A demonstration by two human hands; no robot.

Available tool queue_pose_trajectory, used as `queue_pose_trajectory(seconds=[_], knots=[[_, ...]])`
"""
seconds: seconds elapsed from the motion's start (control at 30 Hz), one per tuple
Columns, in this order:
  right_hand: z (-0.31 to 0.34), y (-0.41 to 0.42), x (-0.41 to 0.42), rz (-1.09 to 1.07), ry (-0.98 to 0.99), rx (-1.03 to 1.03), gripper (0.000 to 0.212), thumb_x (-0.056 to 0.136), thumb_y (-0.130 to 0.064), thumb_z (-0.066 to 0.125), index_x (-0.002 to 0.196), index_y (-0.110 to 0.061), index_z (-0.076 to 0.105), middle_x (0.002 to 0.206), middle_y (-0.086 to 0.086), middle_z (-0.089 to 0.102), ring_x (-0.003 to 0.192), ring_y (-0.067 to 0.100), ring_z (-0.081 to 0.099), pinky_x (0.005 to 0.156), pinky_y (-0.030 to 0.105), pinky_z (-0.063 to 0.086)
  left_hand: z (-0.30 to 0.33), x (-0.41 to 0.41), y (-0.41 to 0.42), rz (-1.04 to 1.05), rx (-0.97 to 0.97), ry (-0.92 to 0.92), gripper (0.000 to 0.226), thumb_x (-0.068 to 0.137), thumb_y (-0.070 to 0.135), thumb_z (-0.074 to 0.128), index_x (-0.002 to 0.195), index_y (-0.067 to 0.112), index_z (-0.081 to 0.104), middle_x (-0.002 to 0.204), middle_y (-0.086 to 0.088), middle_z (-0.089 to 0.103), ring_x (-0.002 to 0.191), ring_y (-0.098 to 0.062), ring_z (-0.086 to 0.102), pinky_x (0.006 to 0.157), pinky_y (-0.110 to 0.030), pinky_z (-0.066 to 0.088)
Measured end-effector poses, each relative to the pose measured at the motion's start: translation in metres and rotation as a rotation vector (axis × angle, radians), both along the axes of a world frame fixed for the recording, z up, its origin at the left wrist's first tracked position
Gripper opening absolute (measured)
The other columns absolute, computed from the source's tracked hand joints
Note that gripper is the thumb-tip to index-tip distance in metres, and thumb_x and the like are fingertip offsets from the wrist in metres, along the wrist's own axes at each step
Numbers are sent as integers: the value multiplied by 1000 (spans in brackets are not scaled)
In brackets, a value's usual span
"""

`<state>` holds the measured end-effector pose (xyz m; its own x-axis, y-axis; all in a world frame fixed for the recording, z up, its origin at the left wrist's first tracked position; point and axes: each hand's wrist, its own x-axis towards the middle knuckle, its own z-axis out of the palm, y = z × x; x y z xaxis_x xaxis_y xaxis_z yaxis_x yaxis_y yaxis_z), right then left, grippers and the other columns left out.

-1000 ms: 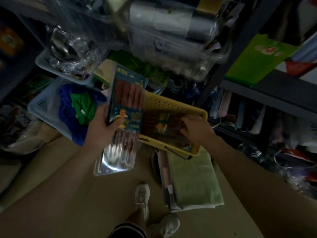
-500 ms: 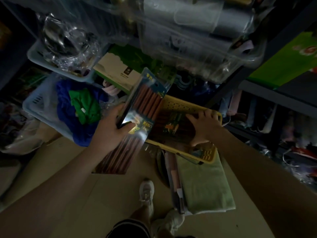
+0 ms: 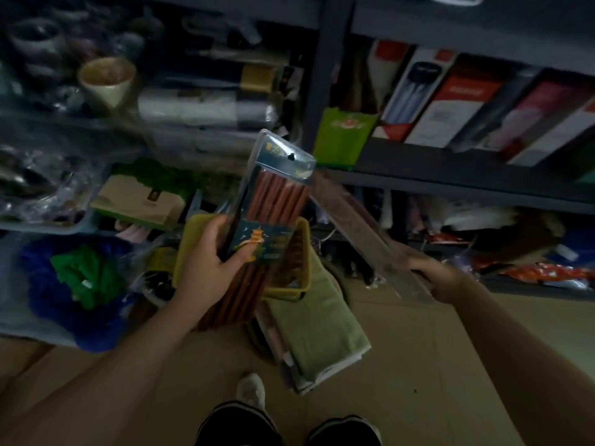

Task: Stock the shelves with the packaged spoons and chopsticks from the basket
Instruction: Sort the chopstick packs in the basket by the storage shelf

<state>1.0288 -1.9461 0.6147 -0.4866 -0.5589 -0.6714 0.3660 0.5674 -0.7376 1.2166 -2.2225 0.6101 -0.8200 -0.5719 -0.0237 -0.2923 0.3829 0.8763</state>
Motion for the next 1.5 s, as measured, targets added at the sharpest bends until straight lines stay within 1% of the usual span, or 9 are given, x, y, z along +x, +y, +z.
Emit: queue_pose_trajectory(seconds=[0.1,0.23,0.4,0.57,0.83,1.07,1.17,1.27,1.5], knots=[[14,54,0,-268,-48,-177,118,-3,-48,89,107,-18,55,68,-2,75,57,13,71,49,22,55,18,-26,47,-81,-17,29,42,83,25,65,118,24,41,100,21,52,90,3,53,74,-14,43],[40,116,-10,-312,80,-319,119,25,-52,88,131,-25,43,101,3,68,81,19,67,66,34,56,41,-66,130,-165,-31,137,40,81,22,67,110,26,40,95,22,54,89,-2,57,73,-13,46],[90,218,-31,-386,291,-356,90,42,-46,77,126,-39,44,117,1,58,96,20,61,74,32,51,88,-135,253,-136,120,293,32,85,20,63,109,23,42,95,19,56,86,3,58,65,-1,43],[140,316,-71,-522,532,-337,107,46,-54,74,142,-30,33,137,6,49,121,30,50,97,45,45,155,-207,351,-110,432,432,28,84,12,63,107,20,49,86,14,58,64,11,61,51,-5,42],[220,381,-176,-777,445,-418,42,88,-37,55,125,-16,50,98,5,65,79,16,62,67,32,49,238,-362,429,-225,681,424,21,83,22,62,104,19,57,95,-5,65,82,-20,64,67,-33,52],[268,417,-292,-669,875,-5,74,71,-39,76,136,-25,42,123,-4,53,108,19,55,90,34,44,257,-547,480,-413,690,129,35,80,-10,52,114,0,50,98,-17,59,87,-31,61,58,-38,55],[279,421,-338,-582,942,235,89,52,-59,78,128,-29,44,114,-8,56,103,18,56,95,39,45,256,-596,495,-412,773,-7,21,90,-12,36,88,1,53,83,-12,54,70,-23,53,72,-37,48],[274,419,-379,-561,877,272,90,55,-60,76,131,-24,44,130,0,51,114,23,51,93,37,43,252,-637,503,-424,779,-26,23,92,-10,35,98,1,54,83,-10,52,68,-20,49,84,-33,43],[266,415,-453,-579,869,461,116,34,-73,68,133,-19,42,133,8,50,118,32,49,100,48,43,255,-676,511,-579,373,-256,46,88,1,53,133,7,43,135,-7,42,126,-25,40,107,-27,33]])
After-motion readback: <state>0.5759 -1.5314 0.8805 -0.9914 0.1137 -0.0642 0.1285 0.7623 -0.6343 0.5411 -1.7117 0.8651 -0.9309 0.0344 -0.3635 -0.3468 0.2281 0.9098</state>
